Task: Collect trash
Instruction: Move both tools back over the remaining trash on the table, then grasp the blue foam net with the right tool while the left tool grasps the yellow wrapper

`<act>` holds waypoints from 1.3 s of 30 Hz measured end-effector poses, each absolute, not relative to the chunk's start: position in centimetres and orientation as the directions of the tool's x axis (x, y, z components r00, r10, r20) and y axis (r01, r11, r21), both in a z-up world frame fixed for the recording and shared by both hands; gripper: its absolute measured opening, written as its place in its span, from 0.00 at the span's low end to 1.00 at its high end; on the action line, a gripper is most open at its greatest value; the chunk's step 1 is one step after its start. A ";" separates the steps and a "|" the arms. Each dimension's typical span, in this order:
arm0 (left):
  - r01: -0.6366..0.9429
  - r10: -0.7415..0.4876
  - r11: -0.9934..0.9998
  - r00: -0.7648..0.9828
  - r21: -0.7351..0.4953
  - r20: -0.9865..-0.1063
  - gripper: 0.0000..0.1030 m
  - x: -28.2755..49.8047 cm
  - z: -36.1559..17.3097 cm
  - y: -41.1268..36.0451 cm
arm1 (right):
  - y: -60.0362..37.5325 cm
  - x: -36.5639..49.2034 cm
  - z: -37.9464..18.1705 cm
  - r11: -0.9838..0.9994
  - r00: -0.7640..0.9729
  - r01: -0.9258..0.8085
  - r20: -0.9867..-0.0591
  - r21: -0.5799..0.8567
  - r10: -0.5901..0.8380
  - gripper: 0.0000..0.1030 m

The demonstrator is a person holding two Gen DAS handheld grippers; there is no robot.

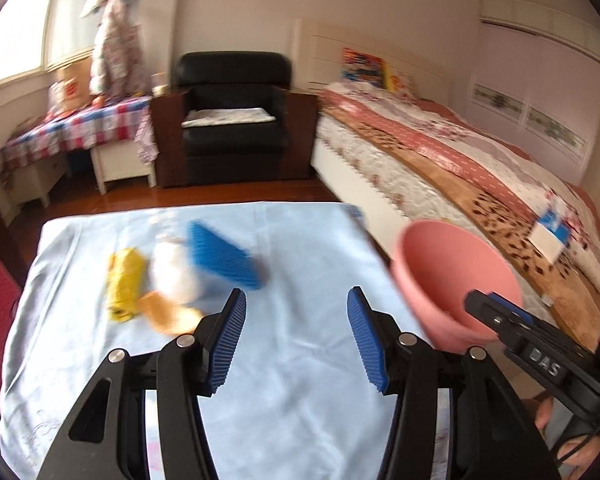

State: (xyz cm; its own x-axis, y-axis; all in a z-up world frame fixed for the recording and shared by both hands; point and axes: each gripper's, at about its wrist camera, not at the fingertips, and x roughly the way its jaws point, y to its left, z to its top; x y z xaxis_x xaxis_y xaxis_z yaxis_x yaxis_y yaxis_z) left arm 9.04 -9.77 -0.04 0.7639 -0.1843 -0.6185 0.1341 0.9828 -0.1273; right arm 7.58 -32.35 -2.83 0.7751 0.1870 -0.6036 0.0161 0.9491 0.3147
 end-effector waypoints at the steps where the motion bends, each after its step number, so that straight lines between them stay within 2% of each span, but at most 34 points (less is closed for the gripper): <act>1: 0.108 -0.167 0.985 0.766 -0.132 -0.621 0.51 9.0 -0.2 -8.4 | -31.6 7.6 -2.8 0.951 0.771 -0.002 -0.605 0.310 0.199 0.34; 11: -0.137 0.001 0.978 0.758 -0.158 -0.652 0.51 10.2 -2.4 3.1 | -24.5 9.6 -2.6 0.952 0.727 -0.145 -0.624 0.268 0.287 0.34; 17: -0.235 0.005 0.944 0.711 -0.231 -0.703 0.50 12.8 -4.4 8.0 | -20.0 12.1 -3.2 0.948 0.675 -0.265 -0.668 0.177 0.313 0.34; 27: -0.288 -0.029 0.915 0.652 -0.283 -0.758 0.50 17.9 -7.4 8.7 | -13.7 16.6 -4.9 0.878 0.639 -0.477 -0.706 -0.051 0.306 0.34; 34: -0.270 -0.004 0.937 0.629 -0.223 -0.777 0.50 20.0 -8.7 7.5 | -11.6 18.5 -6.1 0.839 0.622 -0.534 -0.722 -0.108 0.303 0.34; 35: -0.273 0.000 0.937 0.624 -0.218 -0.781 0.48 20.2 -8.9 7.5 | -11.2 18.6 -6.1 0.835 0.625 -0.538 -0.719 -0.117 0.303 0.34; 37: -0.280 -0.002 0.935 0.611 -0.218 -0.792 0.37 20.4 -9.4 7.6 | -10.7 18.8 -6.3 0.826 0.635 -0.546 -0.712 -0.139 0.300 0.34; 39: -0.287 0.016 0.935 0.617 -0.206 -0.787 0.22 20.5 -9.6 7.7 | -10.4 18.9 -6.4 0.820 0.639 -0.553 -0.707 -0.149 0.302 0.34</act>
